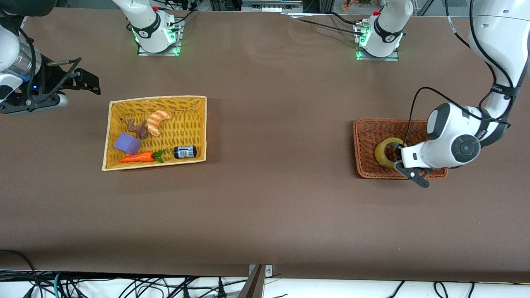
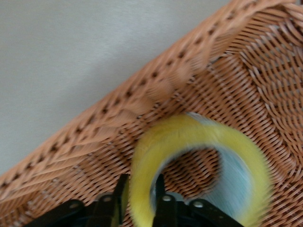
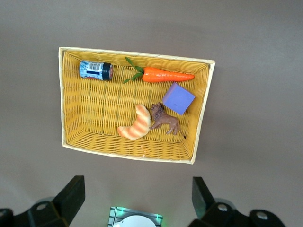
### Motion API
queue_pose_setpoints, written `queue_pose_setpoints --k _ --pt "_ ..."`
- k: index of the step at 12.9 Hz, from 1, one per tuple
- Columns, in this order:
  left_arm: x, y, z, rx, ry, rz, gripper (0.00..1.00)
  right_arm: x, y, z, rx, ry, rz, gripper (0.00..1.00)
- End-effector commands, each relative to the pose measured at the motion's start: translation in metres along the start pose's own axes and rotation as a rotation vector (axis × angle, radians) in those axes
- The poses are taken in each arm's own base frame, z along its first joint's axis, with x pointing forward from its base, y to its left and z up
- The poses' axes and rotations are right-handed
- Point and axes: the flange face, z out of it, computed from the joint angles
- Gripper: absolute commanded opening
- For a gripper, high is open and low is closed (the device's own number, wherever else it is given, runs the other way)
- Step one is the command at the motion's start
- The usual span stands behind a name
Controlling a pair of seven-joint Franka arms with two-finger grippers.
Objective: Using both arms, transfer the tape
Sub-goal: 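Carry the tape roll into the brown basket and release it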
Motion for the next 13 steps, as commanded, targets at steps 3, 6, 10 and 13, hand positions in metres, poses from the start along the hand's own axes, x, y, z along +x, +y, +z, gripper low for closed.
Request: queue_pose_setpoints --k 3,6,10,13 --pt "0.001 0.022 -0.076 0.052 0.05 0.0 1.0 -0.004 0.001 -0.001 -0.013 0.01 -0.017 1.0" --pt "-0.002 0.029 -0.17 0.019 0.118 -0.071 1.0 -0.004 0.001 -0.001 -0.013 0.007 -0.019 1.0" --pt "-0.01 0.049 -0.284 0.057 0.168 -0.146 1.0 -0.004 0.002 -0.001 -0.012 0.009 -0.018 1.0" --pt "-0.044 0.066 -0.339 0.007 0.273 -0.412 1.0 -0.004 0.003 -0.002 -0.02 0.011 -0.015 1.0"
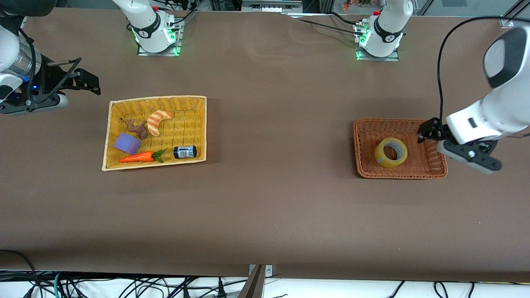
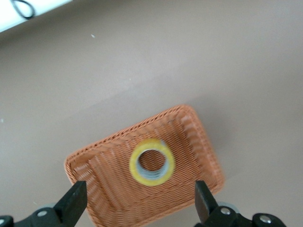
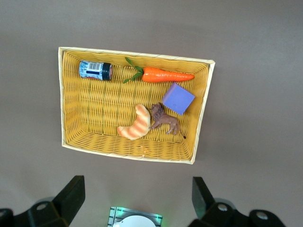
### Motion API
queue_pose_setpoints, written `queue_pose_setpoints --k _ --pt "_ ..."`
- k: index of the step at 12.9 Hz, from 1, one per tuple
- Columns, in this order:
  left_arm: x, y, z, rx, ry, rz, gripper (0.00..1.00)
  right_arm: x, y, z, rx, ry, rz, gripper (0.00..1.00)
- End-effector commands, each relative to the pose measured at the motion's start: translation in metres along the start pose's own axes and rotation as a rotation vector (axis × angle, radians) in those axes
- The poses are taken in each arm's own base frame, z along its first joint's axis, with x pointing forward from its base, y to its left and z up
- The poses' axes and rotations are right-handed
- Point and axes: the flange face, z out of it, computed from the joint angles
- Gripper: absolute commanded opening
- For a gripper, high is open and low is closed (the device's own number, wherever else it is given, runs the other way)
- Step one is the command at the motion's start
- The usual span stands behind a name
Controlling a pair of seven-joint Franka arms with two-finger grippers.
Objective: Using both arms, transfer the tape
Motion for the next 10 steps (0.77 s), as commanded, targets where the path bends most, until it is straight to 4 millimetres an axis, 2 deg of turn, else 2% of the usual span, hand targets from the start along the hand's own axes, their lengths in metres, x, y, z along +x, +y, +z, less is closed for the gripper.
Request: queue_pose_setpoints --k 1,3,6,10 --pt "-0.025 0.006 -0.045 -0.007 0.048 -0.198 1.0 -0.004 0.002 -0.002 -0.019 0.011 -0.017 1.0" --pt "-0.046 -0.004 -0.049 -0.003 0.027 -0.267 1.0 -0.004 0.003 -0.002 -0.018 0.011 -0.015 1.0" --pt "-0.072 0.01 -0.045 0.005 -0.002 -0.27 1.0 -0.003 0.004 -0.003 -0.018 0.014 -0.014 1.0" --pt "-0.068 0.008 -0.049 0.006 -0.001 -0.265 1.0 -0.003 0.005 -0.005 -0.038 0.016 -0.012 1.0"
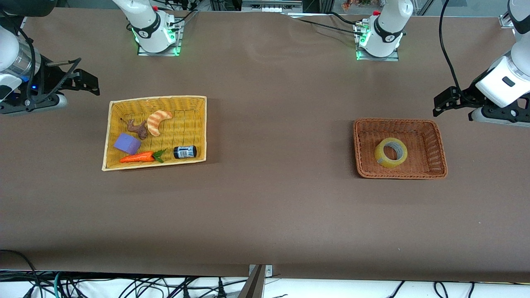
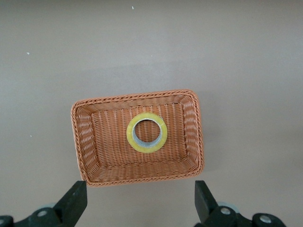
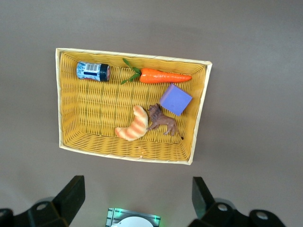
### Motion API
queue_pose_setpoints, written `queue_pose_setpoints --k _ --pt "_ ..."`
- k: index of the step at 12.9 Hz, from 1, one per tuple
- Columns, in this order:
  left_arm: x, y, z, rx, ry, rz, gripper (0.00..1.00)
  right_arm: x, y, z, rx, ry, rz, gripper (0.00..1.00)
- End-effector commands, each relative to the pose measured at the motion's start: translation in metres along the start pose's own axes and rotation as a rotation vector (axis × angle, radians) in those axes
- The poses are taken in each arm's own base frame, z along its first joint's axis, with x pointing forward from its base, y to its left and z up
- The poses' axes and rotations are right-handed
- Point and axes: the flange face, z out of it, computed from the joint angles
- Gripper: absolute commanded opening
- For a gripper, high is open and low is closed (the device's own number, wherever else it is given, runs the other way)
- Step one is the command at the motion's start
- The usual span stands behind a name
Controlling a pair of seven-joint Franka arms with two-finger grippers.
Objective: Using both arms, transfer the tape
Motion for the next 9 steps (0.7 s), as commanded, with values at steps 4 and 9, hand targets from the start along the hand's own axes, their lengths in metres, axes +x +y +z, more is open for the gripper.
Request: queue_pose_setpoints --k 4,9 --pt "-0.0025 0.0006 -0.0053 -0.016 -0.013 -0.013 1.0 -0.0041 0.0036 -0.0035 -0.025 0.007 -0.015 1.0" --pt "-0.0027 0.001 -0.0046 -0.012 -0.02 -0.006 1.0 -0.005 0.0027 -0.0039 -0.027 0.004 -0.016 1.0"
